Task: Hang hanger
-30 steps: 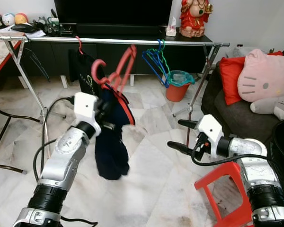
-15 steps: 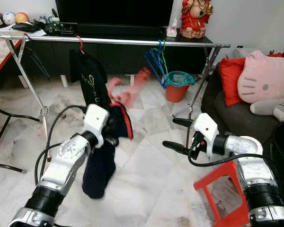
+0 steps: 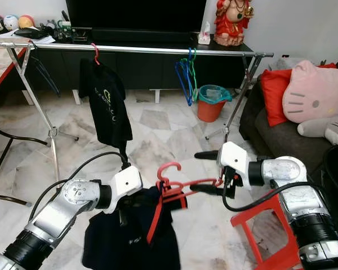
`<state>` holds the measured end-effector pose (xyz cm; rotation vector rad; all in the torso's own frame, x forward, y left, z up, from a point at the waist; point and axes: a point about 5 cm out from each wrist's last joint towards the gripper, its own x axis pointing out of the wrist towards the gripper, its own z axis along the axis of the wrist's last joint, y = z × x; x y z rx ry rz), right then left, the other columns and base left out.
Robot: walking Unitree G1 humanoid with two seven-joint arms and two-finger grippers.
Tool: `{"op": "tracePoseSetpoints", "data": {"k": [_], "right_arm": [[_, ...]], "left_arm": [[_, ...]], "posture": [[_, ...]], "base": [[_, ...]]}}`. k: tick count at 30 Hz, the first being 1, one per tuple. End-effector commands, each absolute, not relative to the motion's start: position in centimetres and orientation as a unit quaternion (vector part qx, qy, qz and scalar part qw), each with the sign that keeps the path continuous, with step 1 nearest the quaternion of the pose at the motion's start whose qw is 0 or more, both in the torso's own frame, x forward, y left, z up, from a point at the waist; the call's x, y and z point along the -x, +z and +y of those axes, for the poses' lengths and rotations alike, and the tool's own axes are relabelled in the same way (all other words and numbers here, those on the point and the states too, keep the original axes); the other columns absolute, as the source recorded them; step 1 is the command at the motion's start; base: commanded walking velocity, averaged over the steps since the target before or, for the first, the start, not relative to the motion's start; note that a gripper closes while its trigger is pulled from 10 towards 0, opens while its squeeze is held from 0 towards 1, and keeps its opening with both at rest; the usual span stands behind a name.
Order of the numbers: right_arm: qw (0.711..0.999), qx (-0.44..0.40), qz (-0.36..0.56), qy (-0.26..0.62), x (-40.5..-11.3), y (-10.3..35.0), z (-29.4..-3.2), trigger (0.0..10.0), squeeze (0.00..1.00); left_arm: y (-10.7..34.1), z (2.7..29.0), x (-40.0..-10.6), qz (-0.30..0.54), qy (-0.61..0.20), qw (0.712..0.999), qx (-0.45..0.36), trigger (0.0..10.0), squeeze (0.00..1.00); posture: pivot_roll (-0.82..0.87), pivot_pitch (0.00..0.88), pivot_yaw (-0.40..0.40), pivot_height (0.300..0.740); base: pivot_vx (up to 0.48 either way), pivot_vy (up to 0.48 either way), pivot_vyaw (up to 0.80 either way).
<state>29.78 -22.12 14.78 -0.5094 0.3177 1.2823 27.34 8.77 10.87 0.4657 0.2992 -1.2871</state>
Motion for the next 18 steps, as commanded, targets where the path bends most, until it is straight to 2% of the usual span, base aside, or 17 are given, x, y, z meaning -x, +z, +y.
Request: {"op": "tracePoseSetpoints", "data": {"k": [1, 6, 7, 11, 18], "right_arm": [[0.74, 0.239, 0.15, 0.61, -29.4, 15.3, -22.1, 10.0, 1.0], [0.725, 0.236, 0.159, 0.627, -29.0, 15.1, -22.0, 10.0, 1.0], [0.723, 0.238, 0.162, 0.628, -29.0, 14.8, -22.0, 10.0, 0.0], [0.716, 0.238, 0.171, 0.634, -28.8, 14.1, -21.7, 10.0, 0.0], [0.705, 0.244, 0.188, 0.639, -28.7, 13.0, -21.5, 10.0, 0.0]], "left_arm": [[11.8, 8.0, -27.1, 0.117, -0.609, 0.755, -0.212, 10.0, 0.0], [12.1, 8.0, -27.1, 0.12, -0.615, 0.75, -0.212, 10.0, 0.0], [12.4, 7.9, -27.1, 0.118, -0.619, 0.747, -0.211, 10.0, 0.0], [12.9, 7.7, -26.8, 0.116, -0.636, 0.733, -0.211, 10.0, 0.0], [13.2, 7.5, -26.7, 0.111, -0.643, 0.726, -0.219, 10.0, 0.0]], "posture": [[-0.03, 0.0, -0.107, 0.74], [-0.03, 0.0, -0.111, 0.74], [-0.03, 0.0, -0.111, 0.74], [-0.02, 0.0, -0.114, 0.74], [-0.02, 0.0, -0.118, 0.74]], "base": [[0.0, 0.0, 0.0], [0.0, 0.0, 0.0], [0.0, 0.0, 0.0], [0.0, 0.0, 0.0], [0.0, 0.0, 0.0]]}}
